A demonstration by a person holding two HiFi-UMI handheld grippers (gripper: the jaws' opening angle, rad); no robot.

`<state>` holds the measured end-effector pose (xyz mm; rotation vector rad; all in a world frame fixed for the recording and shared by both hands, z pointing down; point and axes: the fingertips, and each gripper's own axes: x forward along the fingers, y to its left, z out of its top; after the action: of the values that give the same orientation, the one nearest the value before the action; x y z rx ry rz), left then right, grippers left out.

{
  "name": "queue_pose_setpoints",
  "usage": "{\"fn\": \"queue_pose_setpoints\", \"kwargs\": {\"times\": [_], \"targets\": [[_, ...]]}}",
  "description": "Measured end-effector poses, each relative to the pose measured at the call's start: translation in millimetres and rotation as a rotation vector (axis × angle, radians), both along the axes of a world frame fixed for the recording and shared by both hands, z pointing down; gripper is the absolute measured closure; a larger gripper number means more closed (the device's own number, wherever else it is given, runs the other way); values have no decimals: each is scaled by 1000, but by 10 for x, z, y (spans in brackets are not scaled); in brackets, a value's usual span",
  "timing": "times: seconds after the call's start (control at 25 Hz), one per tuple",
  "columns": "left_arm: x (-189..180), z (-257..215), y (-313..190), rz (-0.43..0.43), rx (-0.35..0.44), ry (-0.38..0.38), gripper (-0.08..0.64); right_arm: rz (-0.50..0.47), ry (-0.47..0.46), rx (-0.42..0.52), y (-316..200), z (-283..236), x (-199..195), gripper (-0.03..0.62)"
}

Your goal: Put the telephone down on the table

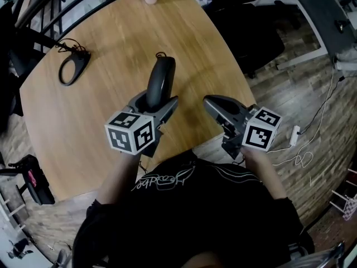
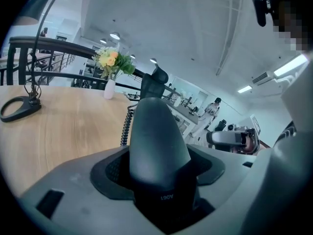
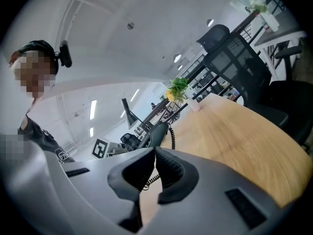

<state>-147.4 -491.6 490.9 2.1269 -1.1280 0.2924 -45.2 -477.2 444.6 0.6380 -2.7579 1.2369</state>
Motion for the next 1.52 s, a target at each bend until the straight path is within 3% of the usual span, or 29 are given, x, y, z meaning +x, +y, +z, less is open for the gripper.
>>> {"fn": "queue_pose_setpoints", "kwargs": {"times": [0.6,1.12,1.36,1.52], "targets": [[280,797,-155,69,-126,-57,249,53,-13,-110,-90,529,126,551],[515,1096,-173,129,-149,-124,249,90,-24,-137,-86,685,208,551],[612,1186,-148,160,-144,-240,249,112,-37,-144,-35,712,289,552],[627,1282,-168,172,-146,-370,249,132,-46,-152,-27,738,371,551]]}}
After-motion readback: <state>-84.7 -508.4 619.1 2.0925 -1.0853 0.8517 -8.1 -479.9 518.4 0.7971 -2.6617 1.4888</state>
